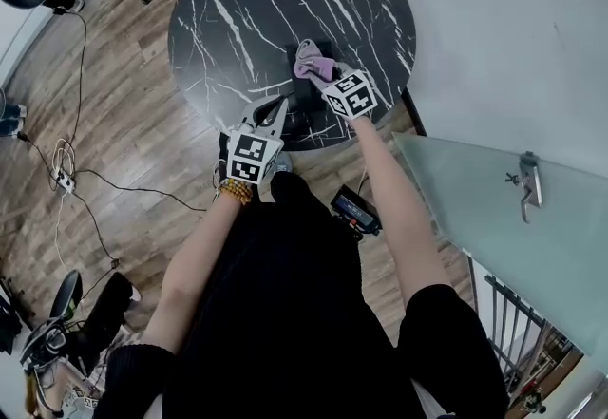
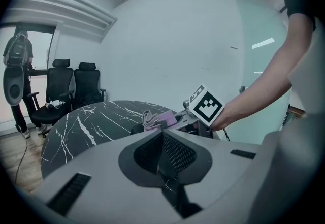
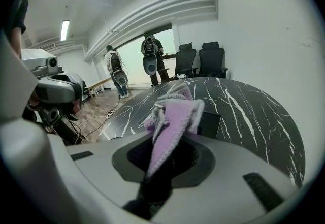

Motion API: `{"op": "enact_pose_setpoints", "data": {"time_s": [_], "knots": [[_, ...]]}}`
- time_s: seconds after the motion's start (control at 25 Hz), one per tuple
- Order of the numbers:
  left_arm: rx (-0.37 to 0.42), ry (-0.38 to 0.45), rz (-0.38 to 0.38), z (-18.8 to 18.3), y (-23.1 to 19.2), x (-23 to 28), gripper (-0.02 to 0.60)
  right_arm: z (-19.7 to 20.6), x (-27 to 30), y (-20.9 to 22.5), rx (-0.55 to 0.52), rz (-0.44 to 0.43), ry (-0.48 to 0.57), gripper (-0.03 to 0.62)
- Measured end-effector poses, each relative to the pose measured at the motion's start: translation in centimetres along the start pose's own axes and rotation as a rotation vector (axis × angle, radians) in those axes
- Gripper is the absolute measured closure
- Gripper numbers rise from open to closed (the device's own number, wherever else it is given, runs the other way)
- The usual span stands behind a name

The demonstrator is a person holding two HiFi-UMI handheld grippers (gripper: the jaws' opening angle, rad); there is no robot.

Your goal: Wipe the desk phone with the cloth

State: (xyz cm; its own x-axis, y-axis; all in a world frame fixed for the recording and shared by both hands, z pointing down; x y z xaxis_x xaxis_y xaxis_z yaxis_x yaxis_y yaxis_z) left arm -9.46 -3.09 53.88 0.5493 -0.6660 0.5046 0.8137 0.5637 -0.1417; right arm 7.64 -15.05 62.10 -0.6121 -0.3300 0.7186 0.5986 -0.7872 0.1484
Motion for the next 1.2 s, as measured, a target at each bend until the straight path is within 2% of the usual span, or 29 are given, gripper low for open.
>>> {"op": "enact_pose_setpoints", "data": {"time_s": [1.2], "knots": [[0.018, -0.008, 0.012, 0.1, 1.1, 0.7, 0.568, 3.3, -0.3, -1.5, 0.039, -0.024, -0.036, 0.514]]}}
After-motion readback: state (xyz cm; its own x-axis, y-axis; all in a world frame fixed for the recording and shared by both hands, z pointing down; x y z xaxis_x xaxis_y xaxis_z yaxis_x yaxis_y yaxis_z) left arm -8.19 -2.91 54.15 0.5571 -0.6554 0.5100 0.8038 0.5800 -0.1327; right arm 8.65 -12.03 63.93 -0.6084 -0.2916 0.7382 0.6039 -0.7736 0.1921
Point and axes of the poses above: the fingertips, and each gripper's own axes: x forward along the fingers, y to its right, z out of its underside, the point moved 9 cm from there along -x, backward along the fingers, and after that the axes turned 6 degrees about -y, right-handed, at the moved point
